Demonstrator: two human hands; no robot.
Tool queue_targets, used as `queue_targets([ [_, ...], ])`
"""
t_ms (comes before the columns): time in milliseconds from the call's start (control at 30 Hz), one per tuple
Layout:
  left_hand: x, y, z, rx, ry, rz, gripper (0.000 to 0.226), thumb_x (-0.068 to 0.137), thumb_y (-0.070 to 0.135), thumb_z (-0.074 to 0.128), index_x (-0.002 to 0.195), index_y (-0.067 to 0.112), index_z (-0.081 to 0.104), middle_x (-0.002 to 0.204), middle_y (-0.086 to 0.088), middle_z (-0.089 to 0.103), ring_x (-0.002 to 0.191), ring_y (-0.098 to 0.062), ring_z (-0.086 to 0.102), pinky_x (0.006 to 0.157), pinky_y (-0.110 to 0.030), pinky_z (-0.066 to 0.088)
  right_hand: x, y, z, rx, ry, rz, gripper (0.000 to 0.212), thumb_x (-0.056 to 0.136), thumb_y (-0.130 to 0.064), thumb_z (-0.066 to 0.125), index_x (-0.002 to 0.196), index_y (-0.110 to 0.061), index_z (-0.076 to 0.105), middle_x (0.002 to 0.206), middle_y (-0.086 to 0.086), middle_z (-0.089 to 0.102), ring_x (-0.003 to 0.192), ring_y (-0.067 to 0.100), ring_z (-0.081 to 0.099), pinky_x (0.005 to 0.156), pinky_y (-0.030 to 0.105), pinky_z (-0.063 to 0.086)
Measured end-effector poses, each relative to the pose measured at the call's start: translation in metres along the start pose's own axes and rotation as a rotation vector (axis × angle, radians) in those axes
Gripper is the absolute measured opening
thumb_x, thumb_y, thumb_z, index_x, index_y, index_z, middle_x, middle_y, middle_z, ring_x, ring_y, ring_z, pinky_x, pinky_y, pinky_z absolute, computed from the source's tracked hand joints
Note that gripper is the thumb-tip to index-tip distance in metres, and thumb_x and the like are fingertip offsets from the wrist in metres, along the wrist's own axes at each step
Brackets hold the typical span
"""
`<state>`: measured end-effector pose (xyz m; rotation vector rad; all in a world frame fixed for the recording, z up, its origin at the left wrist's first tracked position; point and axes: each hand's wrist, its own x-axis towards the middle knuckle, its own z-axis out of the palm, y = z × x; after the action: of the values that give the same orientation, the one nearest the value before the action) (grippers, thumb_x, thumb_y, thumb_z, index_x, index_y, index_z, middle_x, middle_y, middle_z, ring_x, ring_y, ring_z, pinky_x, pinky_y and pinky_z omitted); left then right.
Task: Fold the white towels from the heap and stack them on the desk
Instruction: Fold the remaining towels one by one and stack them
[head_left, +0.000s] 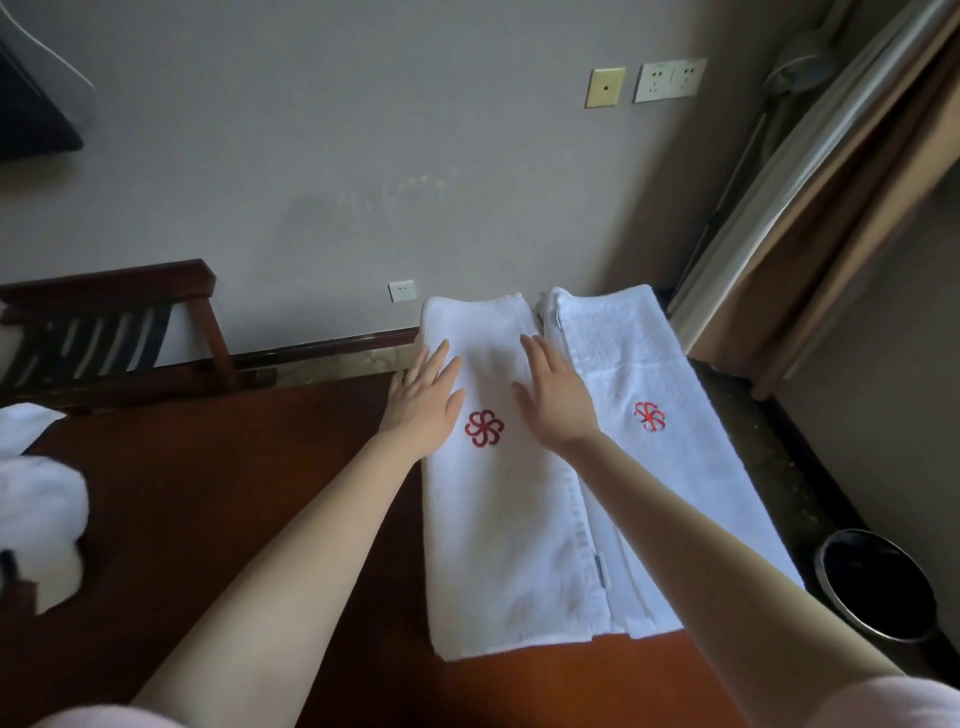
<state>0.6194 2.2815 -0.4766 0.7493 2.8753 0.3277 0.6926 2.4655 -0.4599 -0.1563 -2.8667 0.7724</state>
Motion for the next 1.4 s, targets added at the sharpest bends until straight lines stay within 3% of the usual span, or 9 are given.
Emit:
queue_targets([
  [233,-0.089,0.021,0.04,-0.044,0.134,0.169,0.043,0.099,0.019,0.041,0.141,0.01,0.044,0.156,-0.005,0.027,0.147,-0.021,0.014,0.115,-0.049,0.02,-0.125,0.004,0.022,-0.092,-0.006,-0.063,0.06,0.093,-0.021,0.055,0.148,-0.008,0.034,0.153,0.014,0.033,0.142,0.029,0.031,0.115,0.05,0.021],
  [333,-0.109,0.021,0.056,0.02,-0.038,0.093,0.055,0.102,0.039,0.029,0.153,0.021,0.018,0.161,0.007,0.0,0.147,-0.012,-0.011,0.118,-0.047,0.001,-0.142,0.018,0.026,-0.251,-0.027,-0.115,0.051,0.096,-0.032,0.052,0.142,-0.012,0.046,0.149,0.011,0.042,0.138,0.031,0.039,0.113,0.056,0.022],
  [467,-0.107,0.027,0.051,0.142,-0.142,0.03,0.058,0.101,0.046,0.017,0.153,0.028,-0.001,0.159,0.011,-0.018,0.142,-0.009,-0.026,0.115,-0.046,-0.012,-0.136,0.02,0.024,-0.327,-0.096,-0.094,0.053,0.101,-0.037,0.04,0.148,-0.013,0.035,0.155,0.009,0.031,0.143,0.028,0.028,0.115,0.054,0.01],
  [600,-0.127,0.041,0.041,0.118,-0.006,0.045,0.053,0.099,0.041,0.034,0.147,0.019,0.028,0.159,-0.004,0.009,0.146,-0.019,0.0,0.117,-0.044,0.004,-0.143,0.015,0.023,-0.307,-0.081,-0.064,0.053,0.1,-0.033,0.038,0.149,-0.013,0.032,0.157,0.006,0.027,0.146,0.024,0.021,0.117,0.051,0.005],
  [700,-0.162,0.048,0.047,0.002,0.158,-0.041,0.046,0.088,0.044,0.053,0.122,0.014,0.049,0.13,-0.006,0.04,0.122,-0.026,0.036,0.102,-0.038,0.031,-0.159,0.01,0.023,-0.251,-0.014,-0.092,0.05,0.094,-0.023,0.05,0.142,-0.01,0.045,0.15,0.009,0.04,0.143,0.026,0.031,0.116,0.055,0.013],
  [900,-0.184,0.047,0.045,-0.469,-0.094,-0.375,0.082,0.075,0.051,0.07,0.136,0.02,0.026,0.134,-0.003,0.04,0.11,-0.026,0.054,0.086,-0.033,0.048,-0.172,0.008,0.027,-0.249,0.004,-0.126,0.043,0.091,-0.021,0.056,0.13,-0.003,0.057,0.137,0.016,0.054,0.128,0.035,0.05,0.104,0.063,0.03],
  [1133,-0.192,0.055,0.05,-0.245,-0.182,-0.295,0.102,0.088,0.048,0.057,0.148,0.024,-0.021,0.111,-0.01,0.063,0.087,-0.027,0.065,0.067,-0.033,0.051,-0.175,0.009,0.031,-0.324,-0.069,-0.103,0.057,0.096,-0.034,0.023,0.139,-0.007,0.049,0.144,0.014,0.047,0.135,0.032,0.043,0.111,0.059,0.023],
  [1300,-0.193,0.043,0.045,-0.237,-0.167,-0.126,0.083,0.094,0.04,0.05,0.15,0.036,-0.012,0.071,0.0,0.055,0.061,-0.023,0.058,0.056,-0.031,0.044,-0.172,0.011,0.036,-0.378,-0.116,-0.083,0.051,0.101,-0.031,0.03,0.148,-0.012,0.034,0.155,0.009,0.031,0.144,0.026,0.026,0.116,0.054,0.008],
  [1400,-0.199,0.034,0.054,-0.128,-0.235,-0.089,0.064,0.097,0.048,0.04,0.15,0.041,0.003,0.075,-0.002,0.055,0.069,-0.026,0.061,0.059,-0.029,0.04,-0.174,0.007,0.036,-0.364,-0.1,-0.078,0.051,0.1,-0.029,0.037,0.147,-0.01,0.036,0.154,0.01,0.032,0.143,0.027,0.027,0.115,0.057,0.01],
])
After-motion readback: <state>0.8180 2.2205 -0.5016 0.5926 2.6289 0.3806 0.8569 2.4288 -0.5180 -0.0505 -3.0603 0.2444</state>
